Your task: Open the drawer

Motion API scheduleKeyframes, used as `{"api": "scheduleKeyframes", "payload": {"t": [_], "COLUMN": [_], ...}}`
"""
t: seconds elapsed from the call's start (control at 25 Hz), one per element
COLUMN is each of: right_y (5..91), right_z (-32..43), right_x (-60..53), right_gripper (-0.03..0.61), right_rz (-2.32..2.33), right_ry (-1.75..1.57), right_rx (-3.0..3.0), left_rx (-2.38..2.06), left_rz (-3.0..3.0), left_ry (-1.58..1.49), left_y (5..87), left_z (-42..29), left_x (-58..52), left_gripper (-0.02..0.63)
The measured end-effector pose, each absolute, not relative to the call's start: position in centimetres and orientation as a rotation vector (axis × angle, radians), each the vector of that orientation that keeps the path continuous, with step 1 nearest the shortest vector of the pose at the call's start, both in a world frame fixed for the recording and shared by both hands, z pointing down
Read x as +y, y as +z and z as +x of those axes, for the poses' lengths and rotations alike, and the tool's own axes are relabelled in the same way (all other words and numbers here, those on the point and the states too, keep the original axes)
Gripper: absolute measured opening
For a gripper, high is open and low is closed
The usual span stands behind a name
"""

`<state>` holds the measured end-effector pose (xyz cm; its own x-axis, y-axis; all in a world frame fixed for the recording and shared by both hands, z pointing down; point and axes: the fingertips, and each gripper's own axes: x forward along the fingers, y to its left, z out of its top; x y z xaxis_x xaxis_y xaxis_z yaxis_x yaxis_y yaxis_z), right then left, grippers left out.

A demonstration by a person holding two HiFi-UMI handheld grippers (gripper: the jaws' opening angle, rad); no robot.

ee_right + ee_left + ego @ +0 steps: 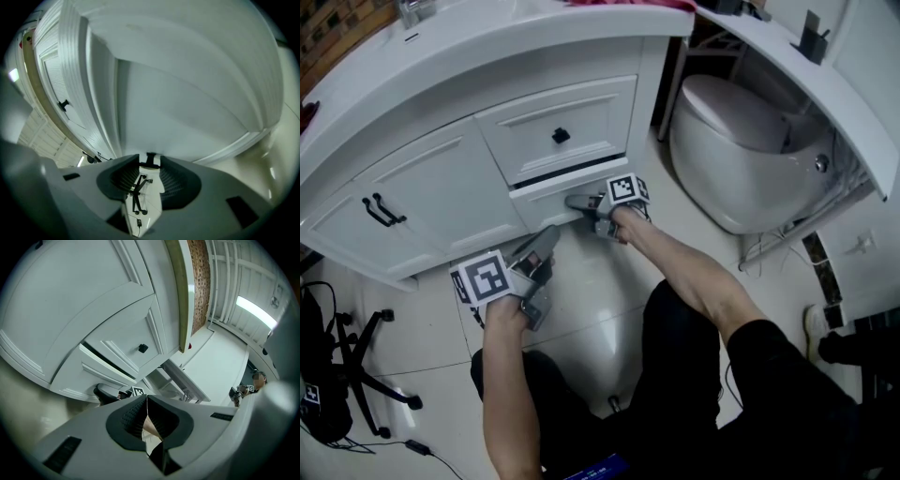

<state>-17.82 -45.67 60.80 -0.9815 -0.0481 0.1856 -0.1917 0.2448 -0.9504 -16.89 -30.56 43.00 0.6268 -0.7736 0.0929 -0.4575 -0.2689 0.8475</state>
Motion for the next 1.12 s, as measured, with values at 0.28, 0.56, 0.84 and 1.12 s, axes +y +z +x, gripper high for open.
{"api": "scheduleKeyframes", "payload": {"t": [0.28,0.56,0.84,1.12], "right_y": [60.8,60.7,60.8,60.8], "right_z": [-17.4,-17.0,-16.6,-16.2], "right_x": [-44.6,-43.7,-42.8,-42.0], "right_gripper": [0.153,0.153,0.153,0.153], "right_rz": [0.245,0.258,0.268,0.264], "right_ry": [1.821,1.809,1.780,1.765], "right_rx": [-2.367,-2.361,-2.344,-2.334], "left_rx": [-0.984,-0.980,-0.973,-0.966], "left_rz": [1.928,1.939,1.952,1.944], "left_ry": [-0.405,-0.405,-0.394,-0.418], "left_y": [42.5,41.9,41.4,41.4], "left_z": [-16.3,-15.7,-14.8,-14.6], "left_x": [-29.5,-28.5,-27.6,-27.2], "left_gripper": [-0.009,-0.009,-0.009,-0.009]}}
